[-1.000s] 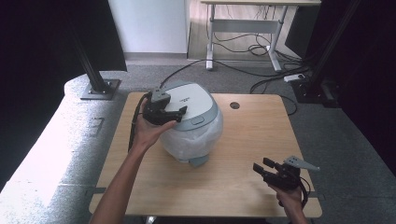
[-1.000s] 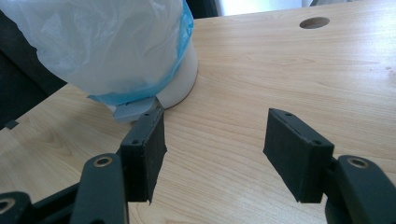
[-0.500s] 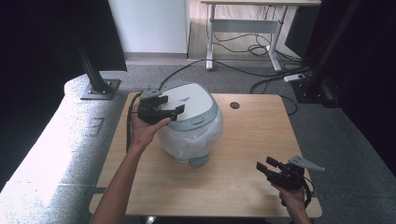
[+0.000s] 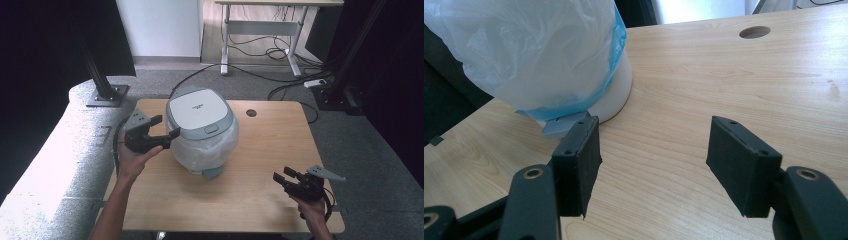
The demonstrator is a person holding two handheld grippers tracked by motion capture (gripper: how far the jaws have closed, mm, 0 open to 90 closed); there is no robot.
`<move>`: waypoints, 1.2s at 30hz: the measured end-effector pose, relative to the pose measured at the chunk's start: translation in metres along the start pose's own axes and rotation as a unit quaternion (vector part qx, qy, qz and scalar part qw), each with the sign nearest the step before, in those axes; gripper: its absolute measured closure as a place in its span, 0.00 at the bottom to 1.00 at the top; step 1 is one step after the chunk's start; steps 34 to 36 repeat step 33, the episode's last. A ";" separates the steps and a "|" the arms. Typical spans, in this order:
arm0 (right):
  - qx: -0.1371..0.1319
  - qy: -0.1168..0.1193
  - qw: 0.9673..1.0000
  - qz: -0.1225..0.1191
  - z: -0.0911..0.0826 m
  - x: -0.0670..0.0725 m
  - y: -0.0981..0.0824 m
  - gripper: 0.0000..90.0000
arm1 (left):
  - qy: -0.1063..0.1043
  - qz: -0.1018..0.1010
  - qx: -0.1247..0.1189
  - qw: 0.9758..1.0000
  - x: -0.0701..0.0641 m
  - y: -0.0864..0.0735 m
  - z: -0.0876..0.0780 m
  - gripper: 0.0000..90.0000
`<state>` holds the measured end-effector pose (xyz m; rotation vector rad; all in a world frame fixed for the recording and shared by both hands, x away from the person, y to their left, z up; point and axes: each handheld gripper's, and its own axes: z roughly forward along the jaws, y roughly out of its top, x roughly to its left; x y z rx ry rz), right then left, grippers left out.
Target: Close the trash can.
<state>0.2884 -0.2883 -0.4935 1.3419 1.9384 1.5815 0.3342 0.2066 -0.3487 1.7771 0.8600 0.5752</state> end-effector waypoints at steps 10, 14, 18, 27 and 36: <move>-0.001 -0.002 1.000 -0.003 -0.001 -0.004 0.001 0.42 | -0.002 -0.022 0.019 1.000 -0.001 -0.055 -0.019 0.23; 0.001 -0.006 1.000 -0.005 -0.001 -0.006 0.000 0.41 | -0.006 -0.032 0.033 0.999 -0.002 -0.079 -0.020 0.23; 0.002 -0.012 1.000 -0.006 -0.002 -0.008 -0.001 0.41 | -0.008 -0.048 0.053 0.997 -0.001 -0.105 -0.016 0.23; 0.008 -0.022 1.000 -0.010 0.000 -0.011 -0.004 0.40 | -0.023 -0.062 0.085 0.994 -0.001 -0.137 -0.003 0.22; 0.013 -0.038 0.999 -0.016 0.001 -0.014 -0.007 0.38 | -0.026 -0.065 0.103 0.992 -0.001 -0.150 0.006 0.22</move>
